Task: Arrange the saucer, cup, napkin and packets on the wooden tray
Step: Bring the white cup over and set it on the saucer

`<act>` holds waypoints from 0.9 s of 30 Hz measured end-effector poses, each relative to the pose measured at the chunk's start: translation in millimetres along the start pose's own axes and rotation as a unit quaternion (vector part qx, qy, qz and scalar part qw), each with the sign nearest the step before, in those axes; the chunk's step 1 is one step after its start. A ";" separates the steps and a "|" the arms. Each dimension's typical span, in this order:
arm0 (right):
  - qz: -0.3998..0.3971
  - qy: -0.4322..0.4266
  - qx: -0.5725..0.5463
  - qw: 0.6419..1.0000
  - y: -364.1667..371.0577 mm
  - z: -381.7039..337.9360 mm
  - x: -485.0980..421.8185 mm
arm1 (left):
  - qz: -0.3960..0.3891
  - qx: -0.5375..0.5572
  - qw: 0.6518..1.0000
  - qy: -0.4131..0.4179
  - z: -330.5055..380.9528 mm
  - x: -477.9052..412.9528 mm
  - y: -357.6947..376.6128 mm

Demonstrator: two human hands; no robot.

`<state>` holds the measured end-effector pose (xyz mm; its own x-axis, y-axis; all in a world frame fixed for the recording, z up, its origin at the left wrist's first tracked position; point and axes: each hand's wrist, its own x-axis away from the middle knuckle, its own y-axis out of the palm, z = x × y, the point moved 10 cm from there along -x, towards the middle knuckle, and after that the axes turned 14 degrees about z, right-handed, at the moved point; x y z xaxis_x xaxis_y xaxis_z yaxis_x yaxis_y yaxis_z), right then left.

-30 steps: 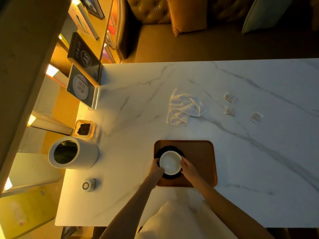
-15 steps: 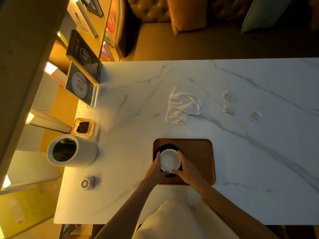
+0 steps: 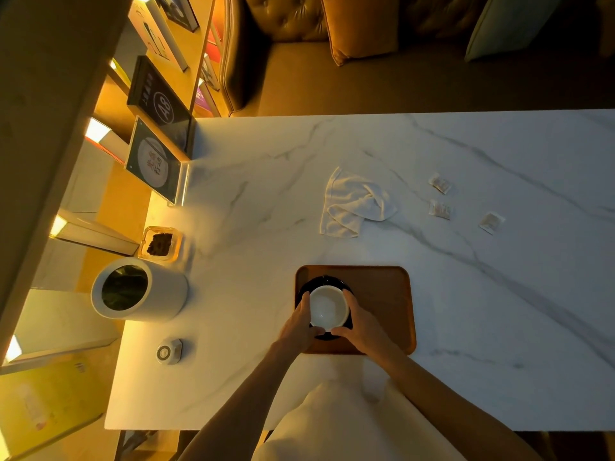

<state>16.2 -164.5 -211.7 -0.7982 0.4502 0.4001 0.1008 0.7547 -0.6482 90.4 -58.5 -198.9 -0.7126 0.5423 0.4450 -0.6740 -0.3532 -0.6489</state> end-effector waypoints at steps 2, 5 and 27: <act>0.002 -0.002 -0.003 1.000 -0.8 -0.5 -0.3 | -0.004 0.002 1.000 -0.020 -2.8 -0.4 -0.2; 0.002 0.003 -0.008 1.000 -1.1 -0.2 -1.0 | -0.008 -0.012 1.000 0.005 2.8 -0.8 1.4; 0.020 0.018 0.004 1.000 -40.6 20.9 3.2 | 0.038 -0.054 0.997 -0.045 -14.7 -10.3 -23.1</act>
<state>-2.9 -203.7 -197.7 -0.7722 0.4973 0.3955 0.1276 0.7311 -0.6702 116.2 -44.7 -197.5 -0.7790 0.4447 0.4421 -0.5957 -0.3045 -0.7433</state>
